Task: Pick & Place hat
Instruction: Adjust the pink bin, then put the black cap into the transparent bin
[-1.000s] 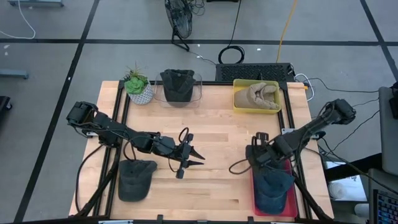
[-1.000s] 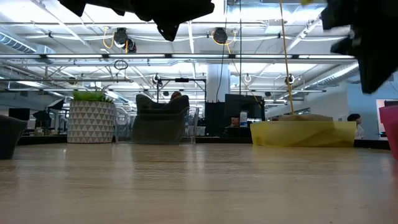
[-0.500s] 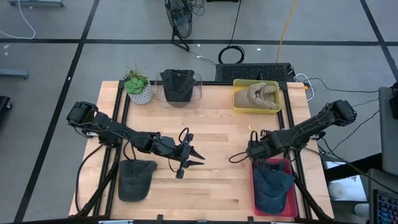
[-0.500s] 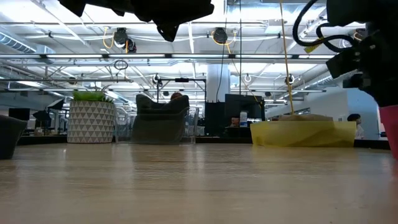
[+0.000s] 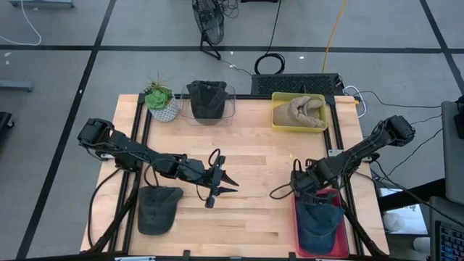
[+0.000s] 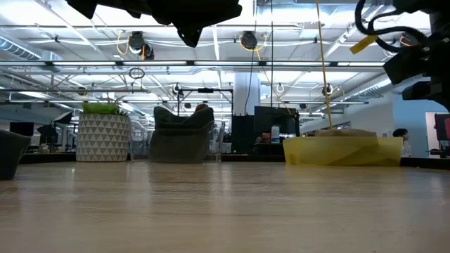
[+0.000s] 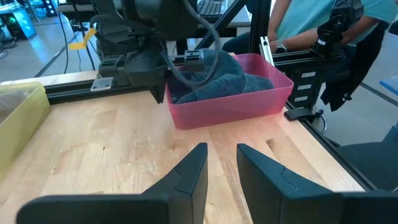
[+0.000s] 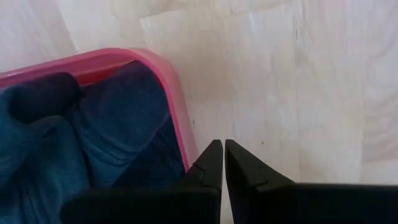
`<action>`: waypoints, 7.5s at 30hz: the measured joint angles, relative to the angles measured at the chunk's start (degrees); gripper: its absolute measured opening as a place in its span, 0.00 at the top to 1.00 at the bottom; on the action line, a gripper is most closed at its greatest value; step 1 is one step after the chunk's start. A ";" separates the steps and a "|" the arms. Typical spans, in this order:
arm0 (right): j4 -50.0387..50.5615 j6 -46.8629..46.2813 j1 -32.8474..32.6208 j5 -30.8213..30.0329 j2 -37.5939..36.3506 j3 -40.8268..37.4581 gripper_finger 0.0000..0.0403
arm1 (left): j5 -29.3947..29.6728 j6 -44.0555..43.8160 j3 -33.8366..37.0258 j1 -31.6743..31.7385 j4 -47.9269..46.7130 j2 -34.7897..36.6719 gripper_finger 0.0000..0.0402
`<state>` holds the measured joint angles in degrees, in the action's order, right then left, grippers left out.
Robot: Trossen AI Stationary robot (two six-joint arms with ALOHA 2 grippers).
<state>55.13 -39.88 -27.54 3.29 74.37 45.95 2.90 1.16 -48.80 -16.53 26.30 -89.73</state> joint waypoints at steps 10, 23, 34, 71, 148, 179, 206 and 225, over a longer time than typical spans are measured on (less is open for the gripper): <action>-4.77 -3.81 -3.33 -0.22 0.00 0.00 1.00 | 0.00 -0.13 0.00 0.00 0.02 0.00 0.76; 1.39 -7.17 -3.22 -1.77 0.00 0.00 1.00 | 0.00 -0.13 0.00 0.01 0.04 0.00 0.76; 3.69 -9.08 -3.22 -0.20 0.00 0.00 1.00 | 0.00 -0.10 0.00 -0.01 0.04 0.00 0.76; 10.69 -19.76 -5.82 -0.82 -6.36 0.11 1.00 | 0.13 0.11 0.00 0.06 -0.87 0.00 0.76; -101.22 46.69 1.39 -31.67 -11.85 -35.36 1.00 | -15.87 -54.00 -5.31 -22.78 -76.40 21.38 0.76; -100.71 44.49 2.48 -31.63 -11.85 -35.36 1.00 | -13.16 -64.37 -0.11 -33.00 -80.42 15.70 0.60; -99.00 40.51 2.43 -31.52 -11.82 -35.36 1.00 | -8.75 -66.37 3.30 -35.74 -78.77 13.94 0.59; -99.01 39.85 2.43 -31.50 -11.82 -35.36 1.00 | -7.36 -66.51 3.85 -35.70 -78.35 13.94 0.77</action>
<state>-43.88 -0.03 -25.11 -28.21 62.54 10.59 -4.46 -65.35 -44.95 -52.23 -52.04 -75.79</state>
